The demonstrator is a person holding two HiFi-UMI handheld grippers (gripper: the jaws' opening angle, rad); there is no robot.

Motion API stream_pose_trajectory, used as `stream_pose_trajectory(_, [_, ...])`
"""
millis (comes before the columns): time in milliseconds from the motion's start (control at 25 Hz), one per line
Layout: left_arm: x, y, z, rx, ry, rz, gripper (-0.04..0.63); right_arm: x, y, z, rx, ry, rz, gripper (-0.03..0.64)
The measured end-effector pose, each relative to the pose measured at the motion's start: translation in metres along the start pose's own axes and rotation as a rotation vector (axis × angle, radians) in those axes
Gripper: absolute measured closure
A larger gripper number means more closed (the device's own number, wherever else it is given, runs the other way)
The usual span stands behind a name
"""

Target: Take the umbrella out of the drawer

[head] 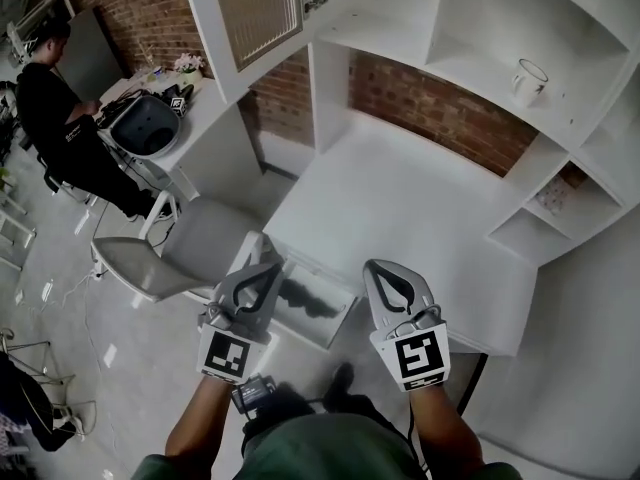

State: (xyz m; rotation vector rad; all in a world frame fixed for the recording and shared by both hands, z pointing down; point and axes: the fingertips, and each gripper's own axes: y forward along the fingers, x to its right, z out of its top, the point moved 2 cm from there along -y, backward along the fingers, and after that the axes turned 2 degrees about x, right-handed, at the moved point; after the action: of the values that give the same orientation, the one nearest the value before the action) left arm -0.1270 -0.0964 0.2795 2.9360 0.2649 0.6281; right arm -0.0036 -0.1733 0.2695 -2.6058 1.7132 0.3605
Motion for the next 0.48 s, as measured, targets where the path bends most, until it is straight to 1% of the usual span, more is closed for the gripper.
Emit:
stream_pose_trajectory(160, [-0.009, 0.005, -0.011, -0.026, -0.008, 0.027, 0.594, 0.0, 0.02, -0.009, -0.015, 0.009, 0.047, 0.611])
stream_pose_trajectory(280, [-0.019, 0.01, -0.022, -0.031, -0.015, 0.038, 0.594, -0.002, 0.037, -0.016, -0.022, 0.008, 0.063, 0.611])
stream_pose_trajectory(360, [-0.025, 0.014, -0.031, -0.033, -0.018, 0.036, 0.594, -0.002, 0.047, -0.021, -0.029, 0.006, 0.067, 0.611])
stream_pose_trajectory(480, [-0.031, 0.023, -0.048, -0.06, -0.007, 0.008, 0.594, -0.003, 0.06, -0.028, -0.049, 0.019, 0.072, 0.611])
